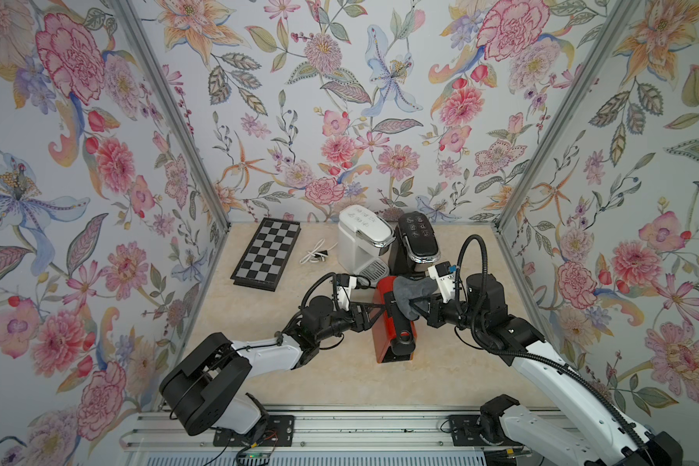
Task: Wipe the surface of a coffee machine
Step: Wipe the dirt from the surface of the coffee machine.
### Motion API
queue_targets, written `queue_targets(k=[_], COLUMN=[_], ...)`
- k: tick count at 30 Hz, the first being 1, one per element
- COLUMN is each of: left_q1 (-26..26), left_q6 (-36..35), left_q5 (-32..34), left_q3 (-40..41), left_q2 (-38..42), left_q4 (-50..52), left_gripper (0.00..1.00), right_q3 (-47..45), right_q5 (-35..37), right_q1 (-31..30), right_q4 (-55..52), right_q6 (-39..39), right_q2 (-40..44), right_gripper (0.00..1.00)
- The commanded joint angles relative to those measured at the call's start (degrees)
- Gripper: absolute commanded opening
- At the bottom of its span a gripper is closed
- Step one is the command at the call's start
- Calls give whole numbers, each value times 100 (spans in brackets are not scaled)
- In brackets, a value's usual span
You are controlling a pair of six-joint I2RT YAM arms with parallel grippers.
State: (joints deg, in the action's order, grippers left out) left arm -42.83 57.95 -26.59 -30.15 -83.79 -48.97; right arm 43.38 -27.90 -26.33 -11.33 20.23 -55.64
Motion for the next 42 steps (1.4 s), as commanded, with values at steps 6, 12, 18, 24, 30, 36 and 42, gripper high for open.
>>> queue_targets(k=[6, 12, 18, 24, 30, 36, 42], left_q1=[-67, -66, -68, -64, -68, -68, -77], left_q6=[128, 174, 222, 226, 252, 134, 269], left_q5=[128, 131, 106, 119, 128, 200, 131], left_q3=[-8, 56, 56, 53, 46, -68, -109], left_q2=[14, -50, -110, -120, -99, -23, -149], left_q4=[-266, -331, -460, -458, -462, -85, -310], left_gripper=[66, 66, 66, 66, 66, 67, 67], right_q3=[-514, -1016, -1487, -1586, -1537, -1297, -1537], right_q5=[-498, -534, -914, -1095, -1007, -926, -881], right_q1=[-77, 321, 839, 578, 289, -265, -261], right_q4=[902, 861, 860, 873, 1186, 1308, 1326], right_q6=[444, 634, 806, 730, 779, 729, 672], right_q2=[-713, -291, -10, -66, -383, -708, -878], right_gripper=[0, 0, 0, 0, 0, 0, 0])
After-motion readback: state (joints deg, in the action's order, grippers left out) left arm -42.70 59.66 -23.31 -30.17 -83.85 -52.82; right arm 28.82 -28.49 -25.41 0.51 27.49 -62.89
